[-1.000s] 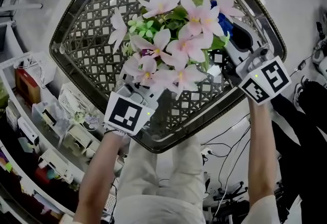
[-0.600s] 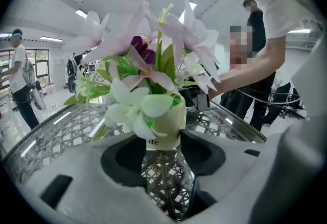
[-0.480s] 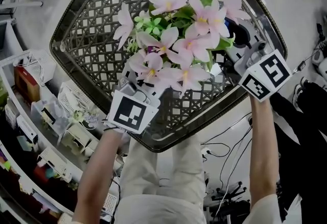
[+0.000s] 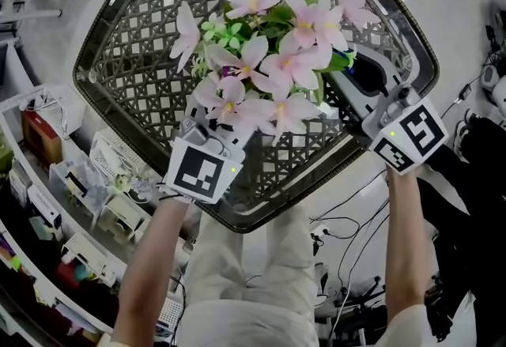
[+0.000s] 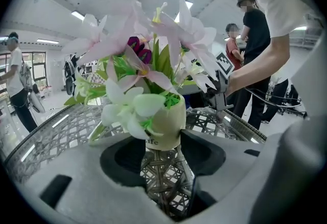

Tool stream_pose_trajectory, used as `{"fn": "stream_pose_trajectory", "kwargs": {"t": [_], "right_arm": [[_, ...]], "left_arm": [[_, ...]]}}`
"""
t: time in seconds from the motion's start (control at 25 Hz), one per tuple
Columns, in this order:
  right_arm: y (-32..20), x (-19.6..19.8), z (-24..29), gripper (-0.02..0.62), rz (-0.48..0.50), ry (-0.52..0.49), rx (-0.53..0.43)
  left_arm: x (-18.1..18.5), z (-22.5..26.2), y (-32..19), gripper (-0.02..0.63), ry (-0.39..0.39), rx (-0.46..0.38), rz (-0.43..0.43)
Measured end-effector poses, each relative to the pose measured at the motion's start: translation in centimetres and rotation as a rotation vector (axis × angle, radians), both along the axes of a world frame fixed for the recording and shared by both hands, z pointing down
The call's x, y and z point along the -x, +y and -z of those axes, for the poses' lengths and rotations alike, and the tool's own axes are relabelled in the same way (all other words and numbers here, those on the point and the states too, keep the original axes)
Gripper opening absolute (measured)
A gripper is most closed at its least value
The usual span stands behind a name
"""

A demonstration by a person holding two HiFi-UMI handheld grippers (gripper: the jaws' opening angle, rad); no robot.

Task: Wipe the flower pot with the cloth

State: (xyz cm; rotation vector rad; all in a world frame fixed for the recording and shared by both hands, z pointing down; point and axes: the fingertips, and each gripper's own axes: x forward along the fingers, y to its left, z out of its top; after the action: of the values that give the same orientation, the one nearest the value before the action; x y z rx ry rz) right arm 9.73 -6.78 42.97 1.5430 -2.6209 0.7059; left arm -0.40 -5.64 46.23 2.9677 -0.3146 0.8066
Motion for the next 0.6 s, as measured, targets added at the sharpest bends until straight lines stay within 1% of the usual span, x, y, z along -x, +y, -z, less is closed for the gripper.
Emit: {"fn": "stream_pose_trajectory", "kwargs": {"t": [0.32, 0.52, 0.6], "right_arm": [[2.9, 0.5, 0.3, 0.11, -0.042, -0.011, -0.002], [3.9, 1.3, 0.7, 0.11, -0.067, -0.016, -0.002], [4.2, 1.5, 0.6, 0.109, -0.072, -0.023, -0.002]], "left_arm": [[-0.2, -0.3, 0.3, 0.216, -0.007, -0.007, 0.0], [-0.2, -0.3, 0.3, 0.216, -0.009, -0.009, -0.006], [-0.2, -0.4, 0.4, 0.226, -0.015, -0.016, -0.012]]}}
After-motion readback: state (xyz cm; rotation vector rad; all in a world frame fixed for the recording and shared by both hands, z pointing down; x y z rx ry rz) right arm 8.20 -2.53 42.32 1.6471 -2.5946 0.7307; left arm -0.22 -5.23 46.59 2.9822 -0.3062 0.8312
